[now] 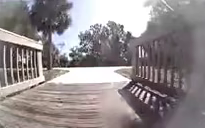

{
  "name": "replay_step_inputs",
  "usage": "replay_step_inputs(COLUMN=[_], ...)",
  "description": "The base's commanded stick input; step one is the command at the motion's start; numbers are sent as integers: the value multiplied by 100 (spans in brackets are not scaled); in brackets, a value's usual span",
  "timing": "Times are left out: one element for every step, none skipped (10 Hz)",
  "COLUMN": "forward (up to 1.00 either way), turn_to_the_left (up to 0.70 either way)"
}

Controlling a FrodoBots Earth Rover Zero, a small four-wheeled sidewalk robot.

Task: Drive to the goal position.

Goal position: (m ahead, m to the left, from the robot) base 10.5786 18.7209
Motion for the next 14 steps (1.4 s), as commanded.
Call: replay_step_inputs(forward=[70, 70, 70, 70, 70, 70, 70, 70, 70, 70, 70, 70, 70, 70], turn_to_the_left=[0, 0, 0, 0, 0, 0, 0, 0, 0, 0, 0, 0, 0, 0])
